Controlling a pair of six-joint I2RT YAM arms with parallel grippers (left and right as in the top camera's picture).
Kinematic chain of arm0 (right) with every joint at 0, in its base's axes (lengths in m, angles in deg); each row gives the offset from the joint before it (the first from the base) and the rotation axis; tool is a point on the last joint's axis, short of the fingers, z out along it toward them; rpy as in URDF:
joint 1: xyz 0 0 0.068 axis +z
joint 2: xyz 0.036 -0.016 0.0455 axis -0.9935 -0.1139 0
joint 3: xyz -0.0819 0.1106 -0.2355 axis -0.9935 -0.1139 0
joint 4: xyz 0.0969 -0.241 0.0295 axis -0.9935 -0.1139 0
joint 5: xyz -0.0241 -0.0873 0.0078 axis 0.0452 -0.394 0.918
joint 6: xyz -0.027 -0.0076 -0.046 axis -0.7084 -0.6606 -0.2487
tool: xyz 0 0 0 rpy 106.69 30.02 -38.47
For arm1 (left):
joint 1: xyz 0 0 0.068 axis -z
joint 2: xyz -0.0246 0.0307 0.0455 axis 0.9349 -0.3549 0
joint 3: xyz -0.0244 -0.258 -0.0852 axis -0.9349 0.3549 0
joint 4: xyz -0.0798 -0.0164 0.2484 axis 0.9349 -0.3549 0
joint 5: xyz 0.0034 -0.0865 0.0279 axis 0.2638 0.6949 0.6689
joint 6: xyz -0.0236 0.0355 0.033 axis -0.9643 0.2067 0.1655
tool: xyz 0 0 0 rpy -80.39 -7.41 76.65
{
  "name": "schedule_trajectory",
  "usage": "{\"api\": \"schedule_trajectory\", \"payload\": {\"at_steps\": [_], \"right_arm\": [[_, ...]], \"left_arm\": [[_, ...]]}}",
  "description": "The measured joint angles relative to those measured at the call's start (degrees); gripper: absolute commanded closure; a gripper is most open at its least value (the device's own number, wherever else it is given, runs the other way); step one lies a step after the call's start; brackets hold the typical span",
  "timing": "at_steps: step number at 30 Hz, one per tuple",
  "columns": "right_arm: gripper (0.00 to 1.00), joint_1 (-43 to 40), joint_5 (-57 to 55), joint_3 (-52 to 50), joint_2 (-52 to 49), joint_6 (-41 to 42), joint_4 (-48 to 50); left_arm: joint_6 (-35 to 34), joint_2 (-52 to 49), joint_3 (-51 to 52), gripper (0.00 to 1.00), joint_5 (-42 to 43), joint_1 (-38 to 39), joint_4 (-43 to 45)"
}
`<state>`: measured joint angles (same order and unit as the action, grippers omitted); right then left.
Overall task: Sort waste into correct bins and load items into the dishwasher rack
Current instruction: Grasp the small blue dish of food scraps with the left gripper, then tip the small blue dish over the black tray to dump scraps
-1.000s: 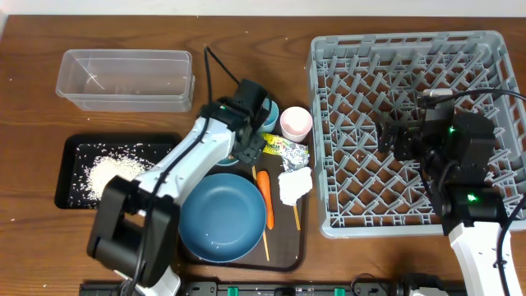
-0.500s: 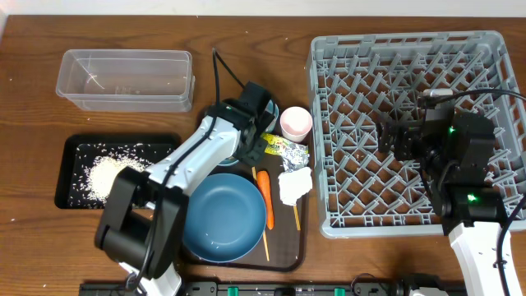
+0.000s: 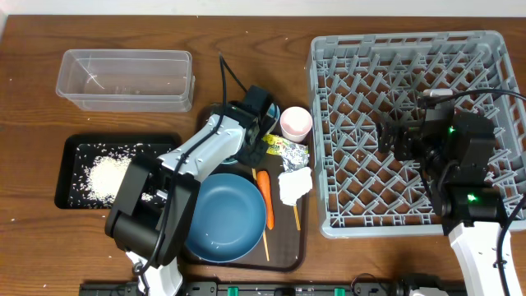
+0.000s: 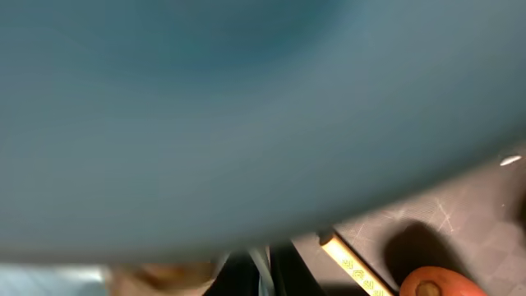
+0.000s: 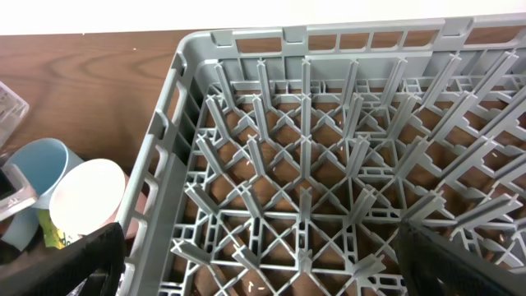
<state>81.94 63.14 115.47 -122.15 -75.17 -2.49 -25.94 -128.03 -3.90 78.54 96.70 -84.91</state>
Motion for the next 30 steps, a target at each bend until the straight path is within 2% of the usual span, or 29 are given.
{"api": "schedule_trajectory", "payload": {"at_steps": [11, 16, 23, 27, 30], "right_arm": [[0.01, 0.0, 0.0, 0.0, 0.0, 0.0, 0.0], [0.01, 0.0, 0.0, 0.0, 0.0, 0.0, 0.0], [0.01, 0.0, 0.0, 0.0, 0.0, 0.0, 0.0], [0.01, 0.0, 0.0, 0.0, 0.0, 0.0, -0.1], [0.01, 0.0, 0.0, 0.0, 0.0, 0.0, -0.3]], "left_arm": [[-2.9, 1.7, 0.0, 0.94, 0.0, -0.2, -1.8], [-7.1, 9.1, -0.2, 0.94, 0.4, -3.0, -2.6], [-12.2, 24.1, -1.7, 0.94, 2.3, -14.1, -2.6], [-13.2, 27.7, -1.9, 0.94, 6.6, -22.3, -2.8], [-13.7, 27.8, -1.9, 0.94, 12.9, -30.0, -3.2]]}}
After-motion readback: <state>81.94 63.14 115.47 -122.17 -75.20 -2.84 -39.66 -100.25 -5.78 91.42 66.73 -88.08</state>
